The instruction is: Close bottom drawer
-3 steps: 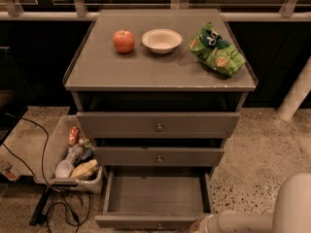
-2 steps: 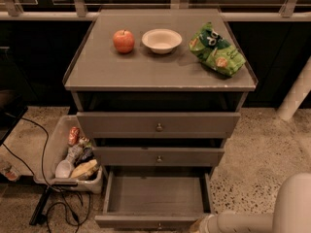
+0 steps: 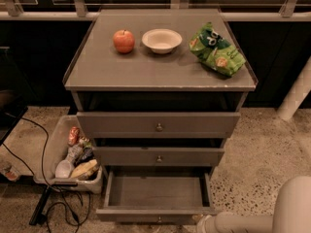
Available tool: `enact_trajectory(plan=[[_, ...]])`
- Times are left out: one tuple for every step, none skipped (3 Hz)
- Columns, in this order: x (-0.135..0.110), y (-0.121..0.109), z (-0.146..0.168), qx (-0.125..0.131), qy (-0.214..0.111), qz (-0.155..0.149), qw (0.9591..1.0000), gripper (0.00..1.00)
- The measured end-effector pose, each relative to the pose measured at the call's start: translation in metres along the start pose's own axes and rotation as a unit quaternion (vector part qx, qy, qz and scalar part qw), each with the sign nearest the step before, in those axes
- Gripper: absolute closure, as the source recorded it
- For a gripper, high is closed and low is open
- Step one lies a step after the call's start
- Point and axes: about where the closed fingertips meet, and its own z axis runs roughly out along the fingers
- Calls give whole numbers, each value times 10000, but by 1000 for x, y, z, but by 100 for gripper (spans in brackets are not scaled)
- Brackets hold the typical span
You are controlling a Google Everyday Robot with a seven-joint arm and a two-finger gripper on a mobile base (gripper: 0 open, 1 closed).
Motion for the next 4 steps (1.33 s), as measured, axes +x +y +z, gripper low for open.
enact_trajectory(plan=[[1,5,0,0,0,0,10000,26],[-13,-7,11,-119,-147,-82,9998,50],[-50,-2,54,-643,-577,-378,9955,73],[-66,-10,68,-775,-664,-562,9932,96]])
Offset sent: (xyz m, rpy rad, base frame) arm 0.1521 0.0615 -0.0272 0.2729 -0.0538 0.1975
